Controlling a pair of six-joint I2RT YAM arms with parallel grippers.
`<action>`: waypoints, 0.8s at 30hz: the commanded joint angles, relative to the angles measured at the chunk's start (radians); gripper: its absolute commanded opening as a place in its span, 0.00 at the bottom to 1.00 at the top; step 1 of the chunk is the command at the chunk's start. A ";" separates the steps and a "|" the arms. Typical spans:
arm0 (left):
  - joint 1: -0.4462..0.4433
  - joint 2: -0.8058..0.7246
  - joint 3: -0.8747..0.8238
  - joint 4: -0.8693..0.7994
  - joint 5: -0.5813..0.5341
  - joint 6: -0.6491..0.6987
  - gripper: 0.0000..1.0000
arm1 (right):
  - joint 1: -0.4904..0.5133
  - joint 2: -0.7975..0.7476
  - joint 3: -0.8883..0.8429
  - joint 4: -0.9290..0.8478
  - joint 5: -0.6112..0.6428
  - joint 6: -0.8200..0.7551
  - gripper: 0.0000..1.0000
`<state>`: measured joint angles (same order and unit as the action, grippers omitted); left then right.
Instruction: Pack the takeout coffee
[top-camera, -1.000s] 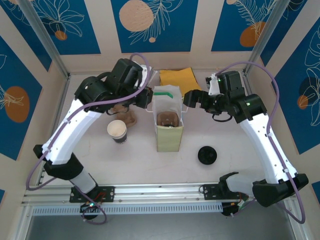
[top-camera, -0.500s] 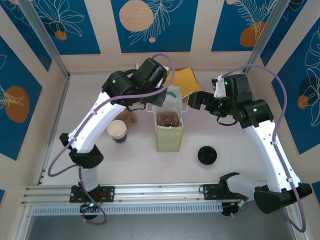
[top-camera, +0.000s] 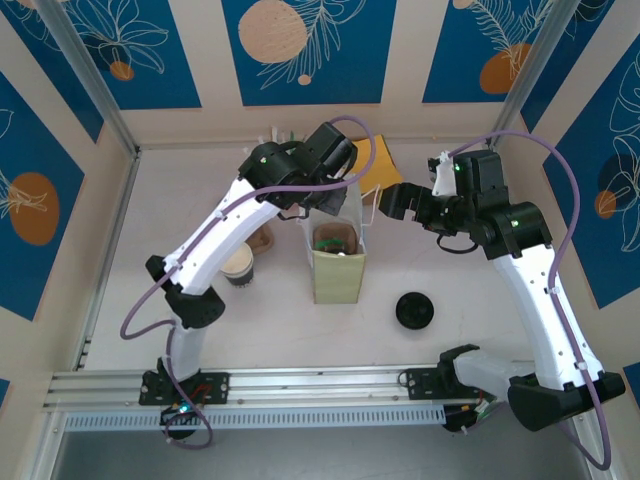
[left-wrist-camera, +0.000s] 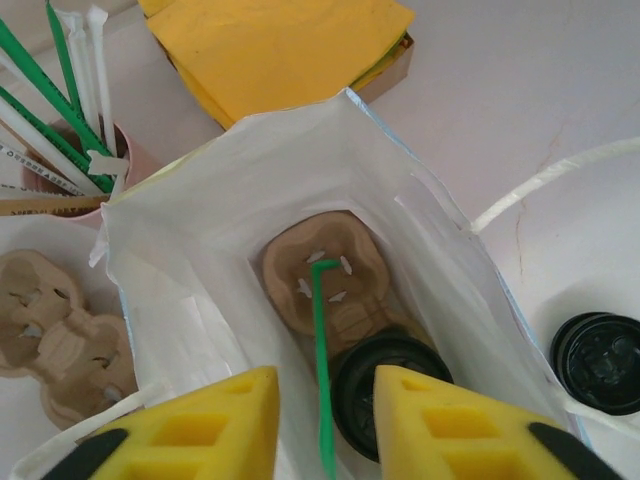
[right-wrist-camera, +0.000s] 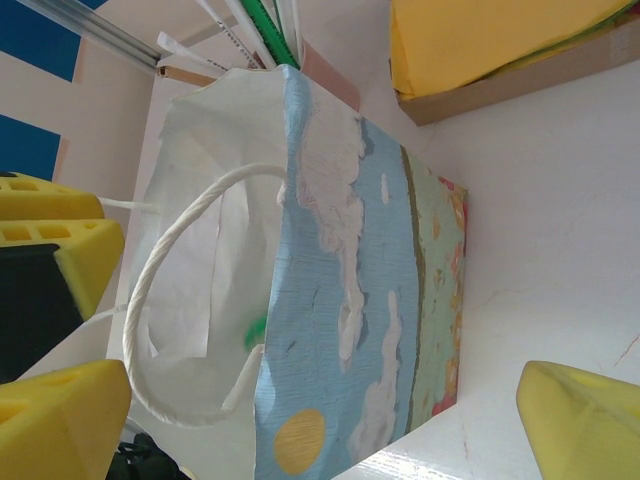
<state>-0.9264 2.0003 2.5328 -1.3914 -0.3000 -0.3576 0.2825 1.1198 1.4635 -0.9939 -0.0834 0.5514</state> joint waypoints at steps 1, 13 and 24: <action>-0.010 -0.005 0.034 0.013 -0.002 0.005 0.33 | -0.007 -0.023 -0.010 -0.019 -0.022 0.002 0.99; -0.009 -0.084 0.030 0.058 -0.002 -0.007 0.68 | -0.027 0.004 0.063 -0.016 -0.035 -0.010 0.99; 0.008 -0.267 -0.151 0.142 -0.137 -0.013 1.00 | -0.066 0.073 0.166 -0.012 -0.037 -0.037 0.99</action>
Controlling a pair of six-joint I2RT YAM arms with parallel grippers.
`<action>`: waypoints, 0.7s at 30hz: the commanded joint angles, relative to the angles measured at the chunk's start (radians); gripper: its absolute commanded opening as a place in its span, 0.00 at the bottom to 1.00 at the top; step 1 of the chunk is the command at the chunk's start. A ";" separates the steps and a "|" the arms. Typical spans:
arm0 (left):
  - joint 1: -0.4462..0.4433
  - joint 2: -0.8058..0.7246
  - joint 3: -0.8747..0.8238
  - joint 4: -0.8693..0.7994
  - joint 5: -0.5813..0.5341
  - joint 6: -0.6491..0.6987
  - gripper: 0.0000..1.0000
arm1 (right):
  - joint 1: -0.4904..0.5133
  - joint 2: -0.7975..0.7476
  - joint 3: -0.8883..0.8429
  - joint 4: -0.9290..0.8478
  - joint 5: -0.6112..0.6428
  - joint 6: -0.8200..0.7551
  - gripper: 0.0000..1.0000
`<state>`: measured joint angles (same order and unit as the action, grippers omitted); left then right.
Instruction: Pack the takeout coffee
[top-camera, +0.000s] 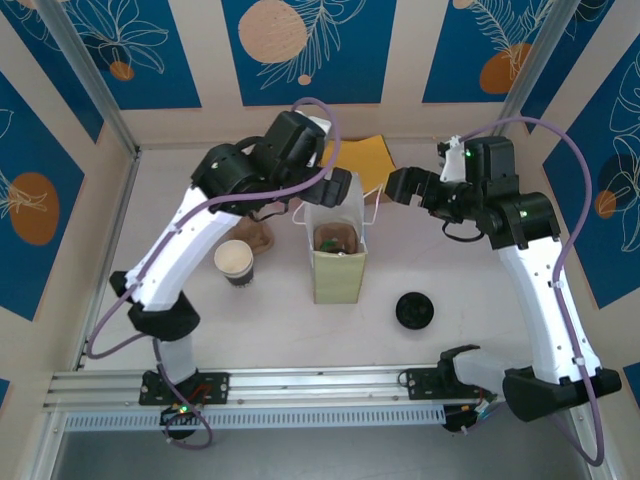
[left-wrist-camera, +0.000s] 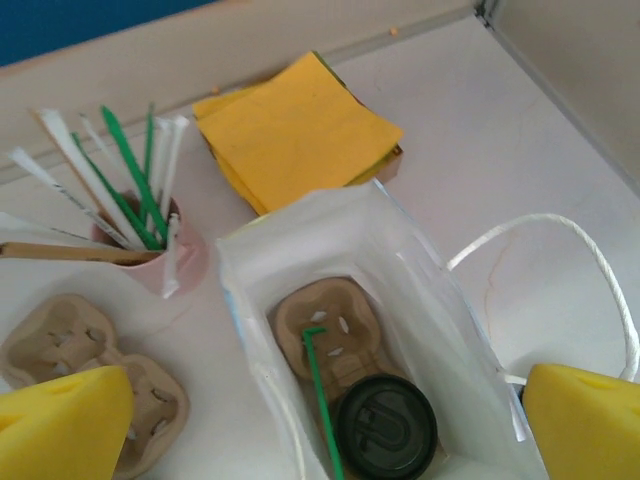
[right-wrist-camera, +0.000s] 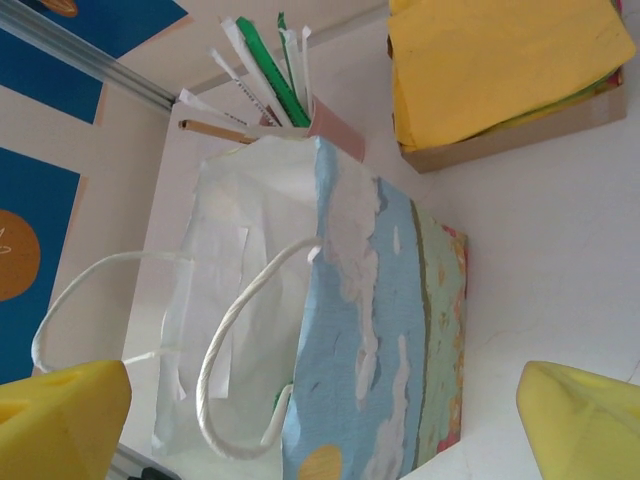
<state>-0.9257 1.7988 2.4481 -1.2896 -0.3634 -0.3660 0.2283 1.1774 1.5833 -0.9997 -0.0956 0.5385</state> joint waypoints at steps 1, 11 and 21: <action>0.015 -0.088 -0.099 0.052 -0.083 -0.008 1.00 | -0.015 0.022 0.054 -0.004 -0.024 -0.026 0.99; 0.140 -0.281 -0.409 0.114 -0.041 -0.062 1.00 | -0.085 0.145 0.131 0.049 -0.038 -0.036 0.99; 0.277 -0.409 -0.593 0.138 0.074 -0.119 1.00 | -0.115 0.378 0.228 0.101 -0.005 -0.033 0.99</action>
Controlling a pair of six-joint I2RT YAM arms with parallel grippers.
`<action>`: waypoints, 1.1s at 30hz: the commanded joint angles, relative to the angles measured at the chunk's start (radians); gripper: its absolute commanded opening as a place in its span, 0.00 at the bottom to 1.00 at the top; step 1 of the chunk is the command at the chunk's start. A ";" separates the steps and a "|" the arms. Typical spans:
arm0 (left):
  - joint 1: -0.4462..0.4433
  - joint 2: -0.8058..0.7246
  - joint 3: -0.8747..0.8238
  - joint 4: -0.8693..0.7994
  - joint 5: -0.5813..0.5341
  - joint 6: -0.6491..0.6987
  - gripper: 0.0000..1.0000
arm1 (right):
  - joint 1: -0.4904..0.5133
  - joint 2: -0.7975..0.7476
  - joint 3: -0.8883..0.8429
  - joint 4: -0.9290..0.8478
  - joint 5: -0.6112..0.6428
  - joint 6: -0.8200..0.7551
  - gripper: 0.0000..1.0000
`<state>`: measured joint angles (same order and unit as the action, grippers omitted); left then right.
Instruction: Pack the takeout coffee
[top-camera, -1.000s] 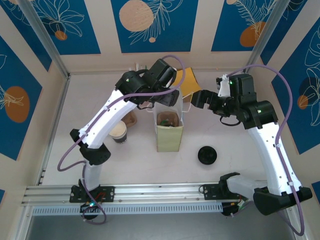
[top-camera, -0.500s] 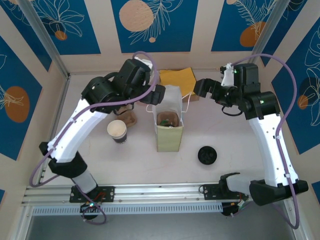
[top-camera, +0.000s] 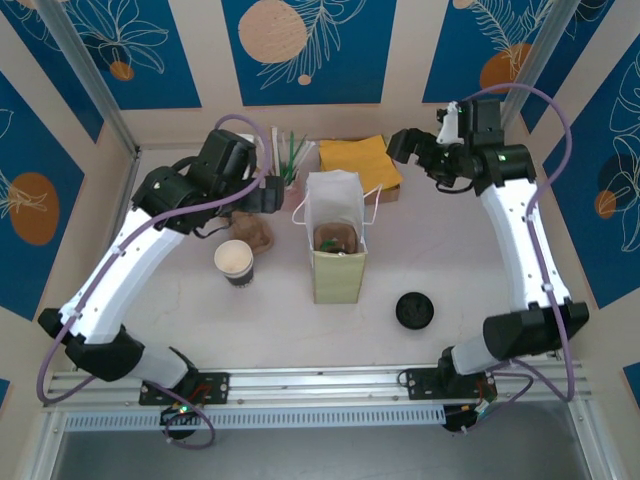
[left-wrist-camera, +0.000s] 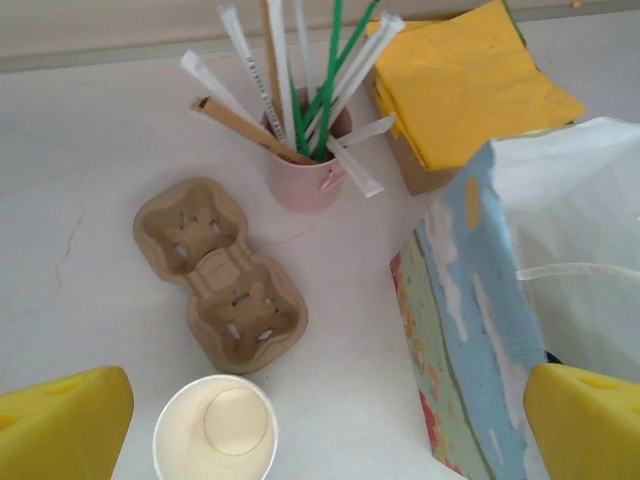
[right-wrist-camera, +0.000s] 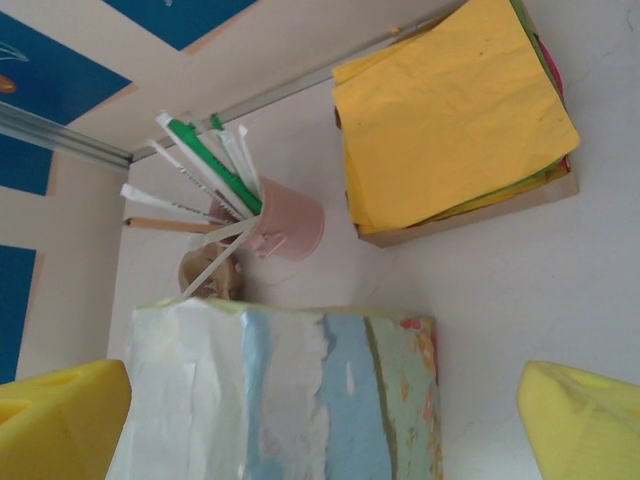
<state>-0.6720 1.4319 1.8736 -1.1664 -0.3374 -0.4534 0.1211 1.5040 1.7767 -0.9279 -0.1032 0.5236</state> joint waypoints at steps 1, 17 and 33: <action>0.028 -0.048 -0.022 0.010 0.050 -0.031 1.00 | -0.010 0.074 0.036 0.042 0.003 -0.020 0.99; 0.053 -0.079 -0.041 -0.050 0.078 -0.065 1.00 | -0.003 0.570 0.332 0.034 0.088 -0.051 0.82; 0.196 -0.043 -0.089 -0.017 0.227 -0.035 1.00 | 0.116 1.009 0.782 -0.045 0.283 -0.143 0.72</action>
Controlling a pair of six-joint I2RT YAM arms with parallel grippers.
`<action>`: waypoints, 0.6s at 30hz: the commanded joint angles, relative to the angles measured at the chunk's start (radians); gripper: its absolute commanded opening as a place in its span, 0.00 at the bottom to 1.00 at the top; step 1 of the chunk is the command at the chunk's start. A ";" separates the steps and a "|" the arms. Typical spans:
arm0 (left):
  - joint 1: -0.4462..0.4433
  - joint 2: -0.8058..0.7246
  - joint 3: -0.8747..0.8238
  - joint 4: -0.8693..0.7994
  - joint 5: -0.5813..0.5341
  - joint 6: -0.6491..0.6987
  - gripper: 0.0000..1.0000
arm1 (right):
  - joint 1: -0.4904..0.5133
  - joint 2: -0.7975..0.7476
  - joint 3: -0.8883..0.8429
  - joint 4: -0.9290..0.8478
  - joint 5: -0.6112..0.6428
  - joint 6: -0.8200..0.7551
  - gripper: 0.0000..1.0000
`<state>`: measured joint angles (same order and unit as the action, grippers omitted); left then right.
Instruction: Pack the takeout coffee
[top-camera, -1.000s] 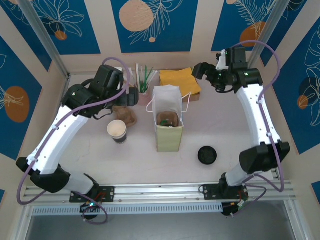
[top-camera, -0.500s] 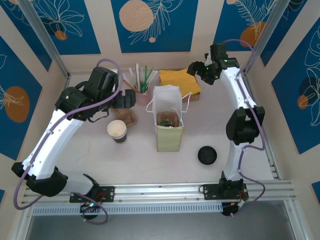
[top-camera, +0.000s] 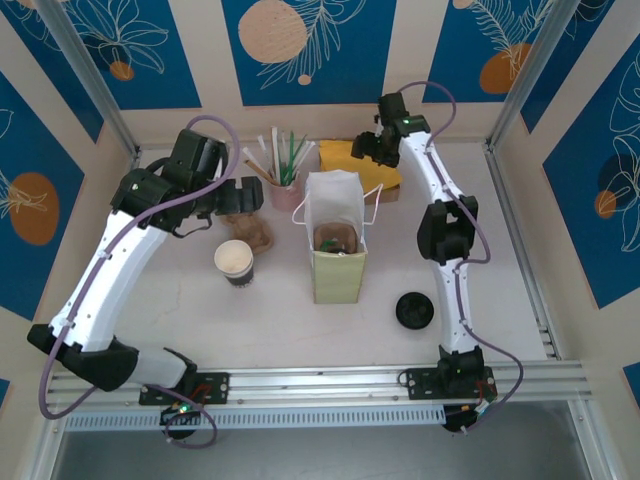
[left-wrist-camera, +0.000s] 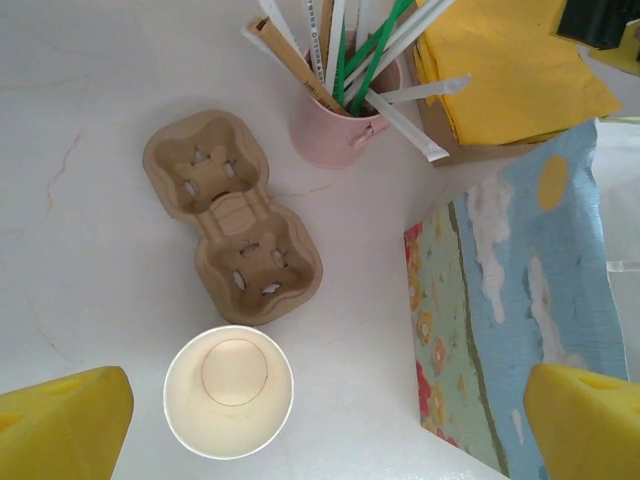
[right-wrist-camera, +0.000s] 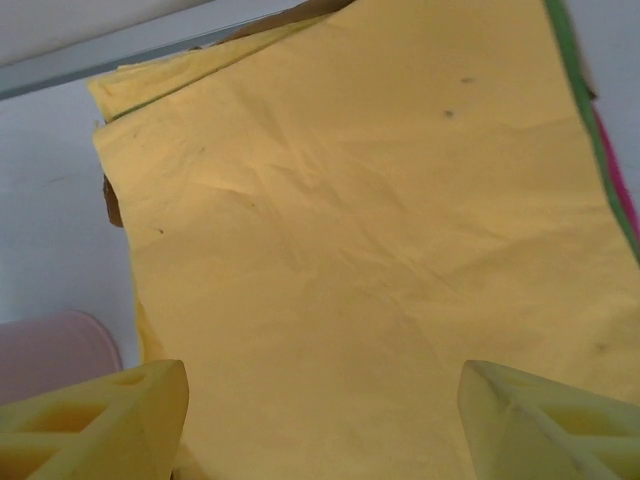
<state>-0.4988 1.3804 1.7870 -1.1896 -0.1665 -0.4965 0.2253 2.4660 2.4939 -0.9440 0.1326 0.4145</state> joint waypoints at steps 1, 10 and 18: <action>0.026 0.013 0.003 0.003 0.062 0.009 1.00 | 0.017 0.066 0.082 -0.028 0.054 -0.038 0.72; 0.033 0.048 0.033 -0.027 0.062 0.031 1.00 | 0.032 0.159 0.130 0.033 0.103 -0.034 0.72; 0.034 0.065 0.041 -0.032 0.076 0.030 1.00 | 0.047 0.188 0.139 0.065 0.157 -0.066 0.77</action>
<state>-0.4770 1.4334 1.7962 -1.1969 -0.1104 -0.4885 0.2596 2.6358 2.6011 -0.8993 0.2523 0.3794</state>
